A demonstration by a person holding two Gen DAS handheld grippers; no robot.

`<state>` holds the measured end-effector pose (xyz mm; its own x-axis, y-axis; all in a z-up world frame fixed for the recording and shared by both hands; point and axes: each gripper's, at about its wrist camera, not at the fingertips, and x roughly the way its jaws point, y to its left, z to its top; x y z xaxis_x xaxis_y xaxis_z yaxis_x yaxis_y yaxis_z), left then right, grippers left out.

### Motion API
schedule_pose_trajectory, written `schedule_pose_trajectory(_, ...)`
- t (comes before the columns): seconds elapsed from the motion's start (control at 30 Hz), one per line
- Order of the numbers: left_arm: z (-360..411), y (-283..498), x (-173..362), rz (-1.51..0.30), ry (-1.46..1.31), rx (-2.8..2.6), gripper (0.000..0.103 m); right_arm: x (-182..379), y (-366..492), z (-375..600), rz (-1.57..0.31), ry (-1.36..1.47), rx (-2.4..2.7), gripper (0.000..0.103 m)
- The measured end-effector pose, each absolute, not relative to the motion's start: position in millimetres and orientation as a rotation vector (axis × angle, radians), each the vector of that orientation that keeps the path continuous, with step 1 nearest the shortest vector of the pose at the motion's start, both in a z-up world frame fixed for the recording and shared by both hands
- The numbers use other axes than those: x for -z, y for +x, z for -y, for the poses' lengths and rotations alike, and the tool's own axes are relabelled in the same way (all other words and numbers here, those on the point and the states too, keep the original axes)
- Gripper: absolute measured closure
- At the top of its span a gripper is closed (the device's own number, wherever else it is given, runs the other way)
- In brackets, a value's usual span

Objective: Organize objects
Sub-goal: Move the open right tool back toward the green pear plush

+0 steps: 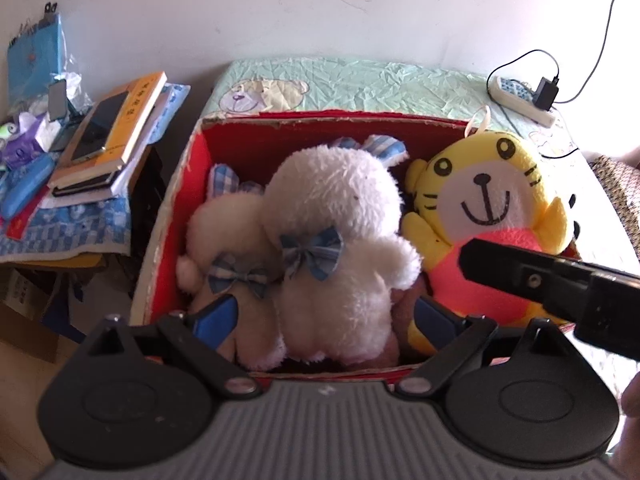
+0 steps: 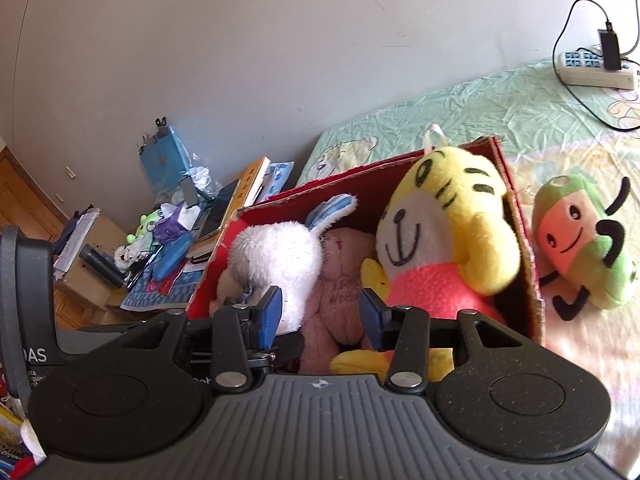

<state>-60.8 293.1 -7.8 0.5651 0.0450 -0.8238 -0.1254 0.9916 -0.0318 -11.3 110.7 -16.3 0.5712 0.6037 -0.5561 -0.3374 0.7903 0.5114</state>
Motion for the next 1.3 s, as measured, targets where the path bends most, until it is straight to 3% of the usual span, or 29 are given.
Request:
schedule_pose_trajectory(0.6, -254, -59, -3, -0.979, 0.01, -0.223, 0.008, 7, -22, -70, -0.736, 0.288, -0.529, 0.056)
schedule_pose_trajectory(1.3, -139, -53, -32, -0.933, 0.06, -0.298, 0.008, 2, -14, 40, -0.752, 0.301, -0.571, 0.056)
